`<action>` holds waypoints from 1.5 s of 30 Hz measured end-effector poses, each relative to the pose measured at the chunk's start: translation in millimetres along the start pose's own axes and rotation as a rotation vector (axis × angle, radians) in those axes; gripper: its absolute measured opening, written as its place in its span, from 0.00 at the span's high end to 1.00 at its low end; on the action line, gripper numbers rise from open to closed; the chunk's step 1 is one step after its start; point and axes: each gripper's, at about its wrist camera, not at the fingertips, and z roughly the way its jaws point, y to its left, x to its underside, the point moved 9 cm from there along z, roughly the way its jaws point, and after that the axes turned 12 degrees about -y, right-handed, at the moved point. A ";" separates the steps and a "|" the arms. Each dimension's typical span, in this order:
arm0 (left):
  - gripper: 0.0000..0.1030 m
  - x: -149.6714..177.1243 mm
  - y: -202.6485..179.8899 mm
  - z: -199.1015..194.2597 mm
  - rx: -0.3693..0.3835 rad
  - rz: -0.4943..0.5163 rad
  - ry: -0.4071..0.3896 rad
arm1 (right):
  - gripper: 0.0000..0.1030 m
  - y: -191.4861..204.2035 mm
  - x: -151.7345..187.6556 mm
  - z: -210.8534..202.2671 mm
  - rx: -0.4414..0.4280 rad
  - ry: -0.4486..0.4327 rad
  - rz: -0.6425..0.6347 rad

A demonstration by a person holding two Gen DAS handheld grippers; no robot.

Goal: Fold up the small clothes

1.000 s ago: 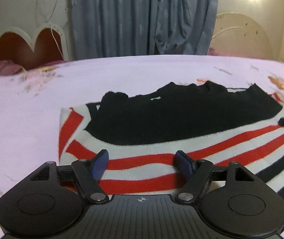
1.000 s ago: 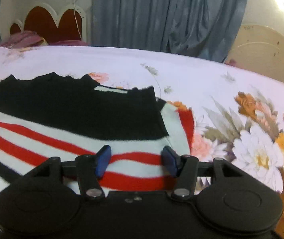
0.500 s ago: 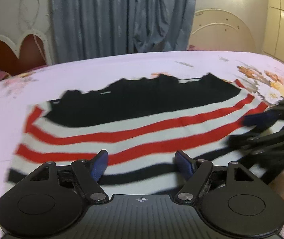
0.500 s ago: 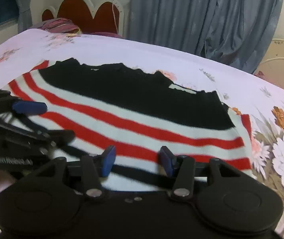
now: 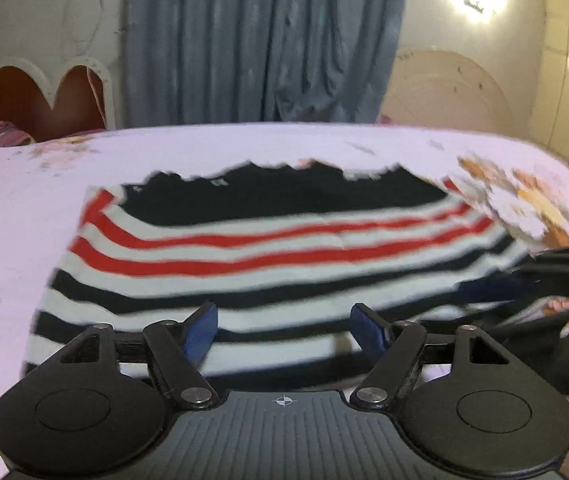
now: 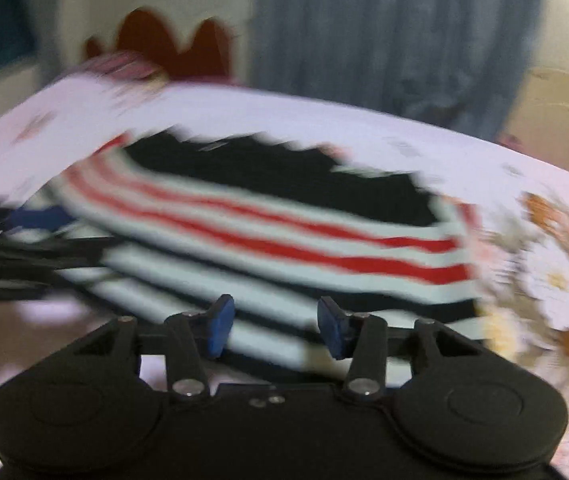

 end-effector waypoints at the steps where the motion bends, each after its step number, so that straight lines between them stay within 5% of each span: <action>1: 0.30 6.5 -3.1 3.2 -0.005 0.018 0.027 | 0.59 7.9 5.9 2.3 0.005 0.022 -0.024; 5: 0.30 19.7 23.6 -4.2 -0.093 0.048 0.050 | 0.60 2.9 19.4 -4.0 0.042 0.046 -0.050; 9: 0.31 30.2 83.4 -21.7 -0.134 -0.063 0.060 | 0.68 -70.9 38.4 -29.9 0.224 0.069 0.055; 12: 0.37 29.9 84.2 -20.8 -0.139 -0.046 0.068 | 0.69 -114.0 66.8 -40.3 0.270 0.121 0.157; 16: 0.37 33.3 79.0 -17.1 -0.161 -0.021 0.069 | 0.75 -114.4 45.4 -50.6 0.291 0.064 0.150; 20: 0.37 32.2 81.2 -19.1 -0.151 -0.038 0.072 | 0.50 -126.0 21.3 -56.8 0.345 -0.040 0.192; 26: 0.37 29.8 91.9 -28.6 -0.167 -0.083 0.029 | 0.60 -149.7 36.8 -25.3 0.299 0.057 0.300; 27: 0.37 31.6 92.6 -26.8 -0.161 -0.076 0.036 | 0.64 -151.4 41.2 -21.4 0.280 0.078 0.323; 29: 0.37 32.8 93.4 -24.3 -0.149 -0.066 0.050 | 0.91 -146.8 45.8 -22.9 0.250 0.092 0.310; 31: 0.37 33.4 95.6 -21.9 -0.137 -0.070 0.061 | 0.93 -147.6 51.4 -29.1 0.248 0.093 0.291; 42: 0.37 31.4 95.5 -23.3 -0.123 -0.047 0.075 | 0.90 -139.5 51.8 -34.0 0.315 0.162 0.147; 43: 0.37 28.0 91.9 -24.3 -0.133 -0.025 0.072 | 0.79 -139.4 43.4 -38.5 0.346 0.129 0.133; 45: 0.37 25.6 82.5 -24.9 -0.124 0.010 0.058 | 0.75 -133.3 23.7 -48.1 0.338 0.030 0.130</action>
